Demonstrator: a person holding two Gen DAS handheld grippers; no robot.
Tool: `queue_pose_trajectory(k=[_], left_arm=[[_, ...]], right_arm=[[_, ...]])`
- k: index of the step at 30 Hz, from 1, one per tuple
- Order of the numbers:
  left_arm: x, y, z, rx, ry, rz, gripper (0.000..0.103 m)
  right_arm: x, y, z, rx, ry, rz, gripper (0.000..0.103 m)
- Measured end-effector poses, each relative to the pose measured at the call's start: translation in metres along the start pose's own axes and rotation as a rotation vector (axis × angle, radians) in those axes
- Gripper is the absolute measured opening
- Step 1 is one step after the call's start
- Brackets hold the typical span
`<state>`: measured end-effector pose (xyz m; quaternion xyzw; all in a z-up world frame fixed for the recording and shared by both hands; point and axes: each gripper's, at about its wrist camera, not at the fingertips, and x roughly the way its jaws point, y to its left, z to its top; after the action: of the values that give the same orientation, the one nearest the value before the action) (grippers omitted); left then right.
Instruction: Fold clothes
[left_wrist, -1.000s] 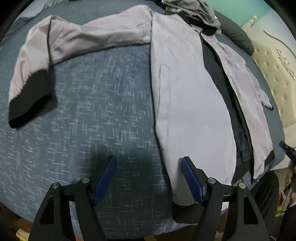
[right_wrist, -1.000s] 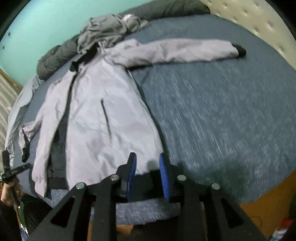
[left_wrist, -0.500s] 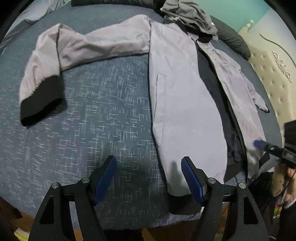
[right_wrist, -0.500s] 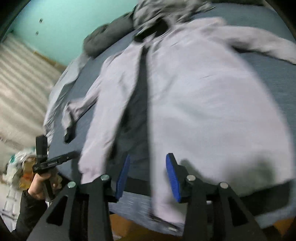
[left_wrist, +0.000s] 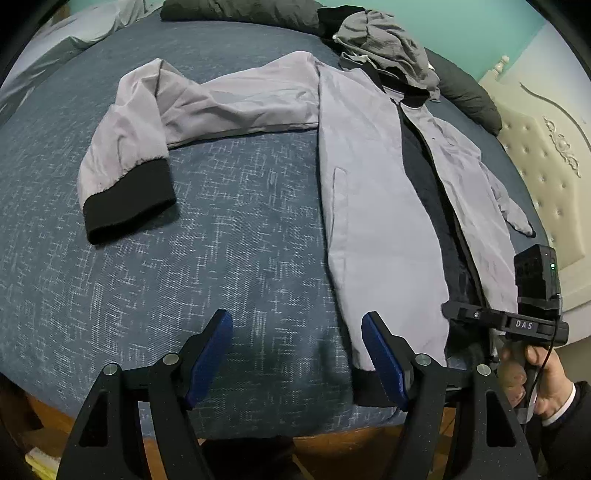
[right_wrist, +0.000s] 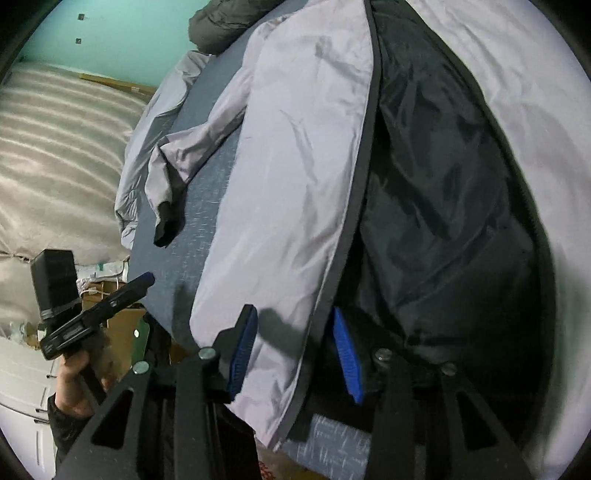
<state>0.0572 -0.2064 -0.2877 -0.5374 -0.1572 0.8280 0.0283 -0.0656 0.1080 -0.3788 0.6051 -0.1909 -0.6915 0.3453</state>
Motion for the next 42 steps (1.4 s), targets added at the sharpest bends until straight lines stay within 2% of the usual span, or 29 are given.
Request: queue_pose_trajectory(k=[2,5,10,16,23,30,33,39,40,42], left_arm=[[0.0,0.002,-0.001,-0.004,0.0,0.0,0.076],[0.002,0.001,-0.002,-0.009,0.004,-0.008,0.076],[0.008,-0.009,-0.002,0.004,0.013,-0.024,0.076],[0.018,-0.028,-0.002,0.031,0.03,-0.051,0.076],[0.047,-0.063,0.0,0.061,0.071,-0.101,0.079],[0.075,-0.087,-0.002,0.051,0.114,-0.125,0.079],[0.084,-0.085,-0.004,0.032,0.128,-0.108,0.079],[0.09,-0.083,-0.004,-0.002,0.123,-0.128,0.079],[0.09,-0.083,-0.005,-0.002,0.124,-0.128,0.079],[0.088,-0.082,-0.005,-0.001,0.123,-0.129,0.079]], right_arm=[[-0.003,-0.001,-0.001,-0.004,-0.016,0.003,0.035],[-0.013,0.0,0.0,-0.039,-0.041,-0.018,0.011],[-0.048,0.0,0.007,-0.087,-0.105,-0.05,0.004],[-0.098,-0.014,0.024,-0.104,-0.178,-0.147,0.003],[-0.126,-0.05,0.03,-0.067,-0.181,-0.261,0.003],[-0.127,-0.064,0.024,-0.037,-0.184,-0.244,0.002],[-0.127,-0.067,0.022,-0.032,-0.182,-0.23,0.002],[-0.126,-0.076,0.017,-0.002,-0.169,-0.205,0.003],[-0.123,-0.076,0.016,0.0,-0.16,-0.196,0.006],[-0.118,-0.076,0.014,-0.004,-0.143,-0.183,0.023]])
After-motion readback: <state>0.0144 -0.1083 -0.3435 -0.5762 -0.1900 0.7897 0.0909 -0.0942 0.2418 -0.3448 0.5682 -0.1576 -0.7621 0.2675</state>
